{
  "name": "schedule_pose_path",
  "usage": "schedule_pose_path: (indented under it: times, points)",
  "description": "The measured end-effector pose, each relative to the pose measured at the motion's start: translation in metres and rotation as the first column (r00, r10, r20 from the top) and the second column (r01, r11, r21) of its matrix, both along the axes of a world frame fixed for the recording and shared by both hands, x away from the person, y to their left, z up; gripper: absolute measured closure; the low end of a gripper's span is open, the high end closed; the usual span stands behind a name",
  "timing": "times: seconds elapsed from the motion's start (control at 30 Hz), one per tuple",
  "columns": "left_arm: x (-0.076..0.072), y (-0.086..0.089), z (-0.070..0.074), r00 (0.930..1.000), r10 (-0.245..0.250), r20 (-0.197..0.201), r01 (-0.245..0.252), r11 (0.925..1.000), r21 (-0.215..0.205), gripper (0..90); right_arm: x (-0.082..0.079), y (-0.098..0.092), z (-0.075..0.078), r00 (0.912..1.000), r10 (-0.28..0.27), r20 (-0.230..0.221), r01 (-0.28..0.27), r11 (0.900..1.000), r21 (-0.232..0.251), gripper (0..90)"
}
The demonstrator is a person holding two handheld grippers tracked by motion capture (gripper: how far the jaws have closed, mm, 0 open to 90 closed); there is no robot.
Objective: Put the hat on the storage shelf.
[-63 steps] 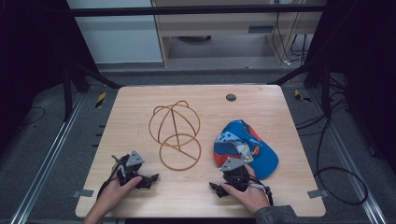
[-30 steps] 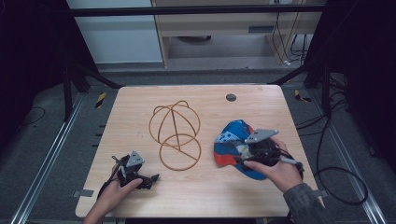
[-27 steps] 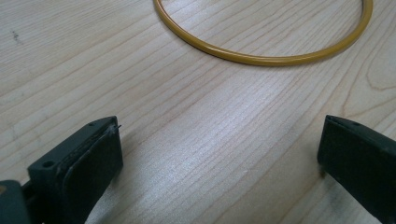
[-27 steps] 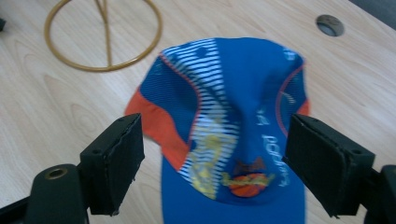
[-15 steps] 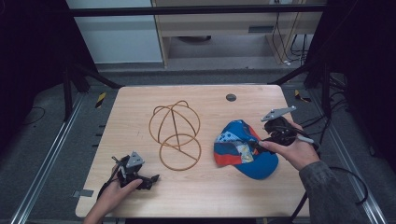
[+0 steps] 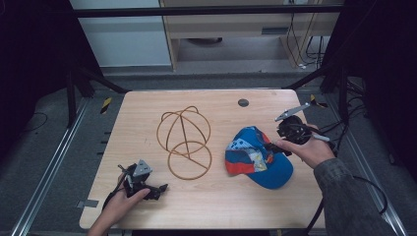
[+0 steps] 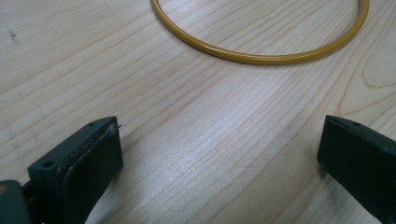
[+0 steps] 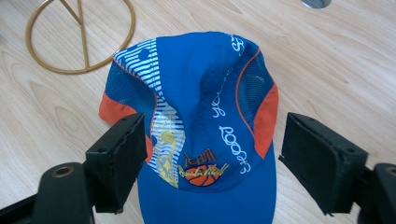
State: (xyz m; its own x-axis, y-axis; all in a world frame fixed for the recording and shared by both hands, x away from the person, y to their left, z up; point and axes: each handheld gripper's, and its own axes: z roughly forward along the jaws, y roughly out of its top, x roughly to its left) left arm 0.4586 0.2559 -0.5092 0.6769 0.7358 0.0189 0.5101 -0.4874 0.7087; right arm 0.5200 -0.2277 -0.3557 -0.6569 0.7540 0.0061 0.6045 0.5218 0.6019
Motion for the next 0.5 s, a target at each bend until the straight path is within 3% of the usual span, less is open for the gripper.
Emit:
schedule_pose_path:
  times: [0.27,0.5]
  points:
    - [0.001,0.000,0.000,1.0000,-0.003,0.000,0.003,1.0000,0.000,0.0,0.012,0.008,-0.006,0.9992,0.026,-0.031,-0.026,1.000,-0.014,34.9]
    - [0.000,-0.001,0.000,1.0000,-0.004,-0.002,0.004,1.0000,0.001,0.0,0.017,0.017,-0.014,0.9985,0.034,-0.043,-0.035,0.999,-0.013,31.5]
